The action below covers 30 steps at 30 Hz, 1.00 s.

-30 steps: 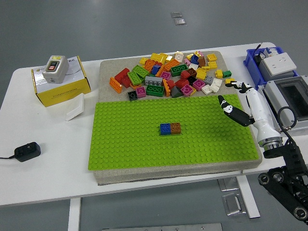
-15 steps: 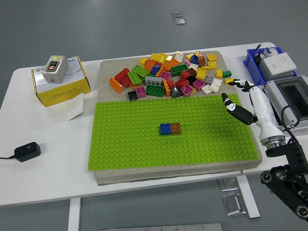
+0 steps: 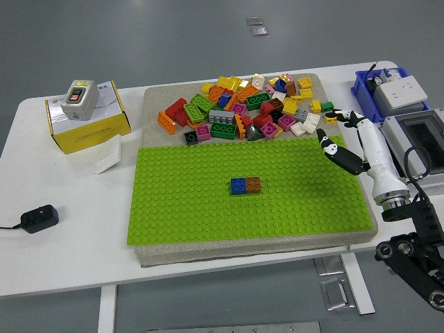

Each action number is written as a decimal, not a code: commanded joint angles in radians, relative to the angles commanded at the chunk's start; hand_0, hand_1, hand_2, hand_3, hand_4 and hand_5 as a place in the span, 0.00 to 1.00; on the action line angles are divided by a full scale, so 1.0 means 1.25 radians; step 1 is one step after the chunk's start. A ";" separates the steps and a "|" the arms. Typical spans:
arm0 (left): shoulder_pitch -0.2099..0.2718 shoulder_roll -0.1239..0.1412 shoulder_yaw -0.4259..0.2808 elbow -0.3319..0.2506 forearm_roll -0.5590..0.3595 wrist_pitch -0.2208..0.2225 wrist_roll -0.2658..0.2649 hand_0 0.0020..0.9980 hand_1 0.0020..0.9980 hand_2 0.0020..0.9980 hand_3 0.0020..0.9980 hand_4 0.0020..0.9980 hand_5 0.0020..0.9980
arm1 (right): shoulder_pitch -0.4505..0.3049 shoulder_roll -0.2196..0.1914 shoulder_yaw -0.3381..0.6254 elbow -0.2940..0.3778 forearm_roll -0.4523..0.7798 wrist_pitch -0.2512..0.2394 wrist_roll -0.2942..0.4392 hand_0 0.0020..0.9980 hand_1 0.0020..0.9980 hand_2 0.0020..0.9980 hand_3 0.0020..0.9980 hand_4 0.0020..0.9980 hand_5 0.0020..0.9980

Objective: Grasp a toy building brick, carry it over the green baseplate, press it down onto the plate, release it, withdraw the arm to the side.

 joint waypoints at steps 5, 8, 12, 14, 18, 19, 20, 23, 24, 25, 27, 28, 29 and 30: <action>0.002 -0.004 -0.005 0.000 0.007 -0.002 0.001 0.67 0.69 0.62 0.65 0.37 0.46 | 0.002 -0.002 -0.013 0.000 0.045 0.003 0.011 0.74 0.76 0.81 0.69 0.66 0.50; 0.001 -0.003 -0.007 0.000 0.008 -0.004 0.002 0.67 0.69 0.62 0.65 0.37 0.46 | 0.003 0.000 -0.017 0.000 0.057 0.004 0.015 0.73 0.75 0.80 0.72 0.66 0.50; -0.002 -0.003 -0.007 0.000 0.010 -0.006 0.003 0.67 0.69 0.62 0.65 0.37 0.46 | -0.001 0.002 -0.013 0.000 0.071 0.004 0.021 0.72 0.74 0.80 0.72 0.66 0.51; -0.003 -0.003 -0.007 0.000 0.009 -0.006 0.004 0.67 0.69 0.62 0.65 0.37 0.46 | -0.005 0.002 -0.010 -0.001 0.081 0.005 0.024 0.72 0.74 0.80 0.72 0.66 0.51; -0.003 -0.002 -0.003 0.000 0.002 -0.011 0.014 0.67 0.64 0.59 0.65 0.37 0.46 | -0.008 0.008 -0.008 -0.003 0.096 0.007 0.028 0.71 0.72 0.79 0.71 0.66 0.51; -0.003 -0.002 -0.002 0.000 0.000 -0.014 0.018 0.67 0.64 0.59 0.65 0.37 0.46 | -0.008 0.010 -0.009 -0.003 0.098 0.007 0.029 0.71 0.72 0.79 0.71 0.66 0.51; -0.002 -0.002 -0.001 0.000 -0.002 -0.019 0.024 0.67 0.64 0.59 0.65 0.37 0.46 | -0.008 0.011 -0.009 -0.004 0.100 0.008 0.029 0.71 0.72 0.79 0.71 0.66 0.51; 0.000 -0.004 0.003 0.000 -0.008 -0.033 0.043 0.67 0.64 0.59 0.65 0.37 0.46 | -0.009 0.018 -0.008 -0.004 0.110 0.011 0.033 0.71 0.72 0.79 0.71 0.66 0.51; 0.001 -0.004 0.004 0.000 -0.010 -0.035 0.046 0.67 0.63 0.59 0.65 0.38 0.46 | -0.009 0.019 -0.007 -0.005 0.115 0.012 0.035 0.71 0.69 0.78 0.70 0.66 0.51; 0.002 -0.004 0.004 0.000 -0.010 -0.036 0.048 0.67 0.63 0.59 0.65 0.38 0.46 | -0.010 0.021 -0.007 -0.005 0.120 0.013 0.037 0.71 0.69 0.78 0.70 0.66 0.51; 0.002 -0.004 0.005 0.000 -0.011 -0.036 0.048 0.67 0.63 0.59 0.65 0.38 0.46 | -0.012 0.024 -0.008 -0.008 0.137 0.014 0.041 0.71 0.69 0.78 0.70 0.66 0.51; 0.002 -0.002 0.005 0.000 -0.010 -0.034 0.047 0.67 0.63 0.59 0.65 0.38 0.46 | -0.013 0.026 -0.010 -0.010 0.146 0.014 0.042 0.71 0.69 0.78 0.70 0.66 0.51; 0.002 -0.001 0.005 0.000 -0.010 -0.033 0.045 0.67 0.63 0.59 0.65 0.38 0.46 | -0.014 0.028 -0.012 -0.011 0.154 0.014 0.043 0.71 0.69 0.78 0.70 0.66 0.51; 0.001 0.000 0.005 0.000 -0.010 -0.031 0.045 0.68 0.68 0.63 0.67 0.38 0.46 | -0.015 0.030 -0.015 -0.013 0.159 0.014 0.044 0.71 0.69 0.78 0.70 0.66 0.53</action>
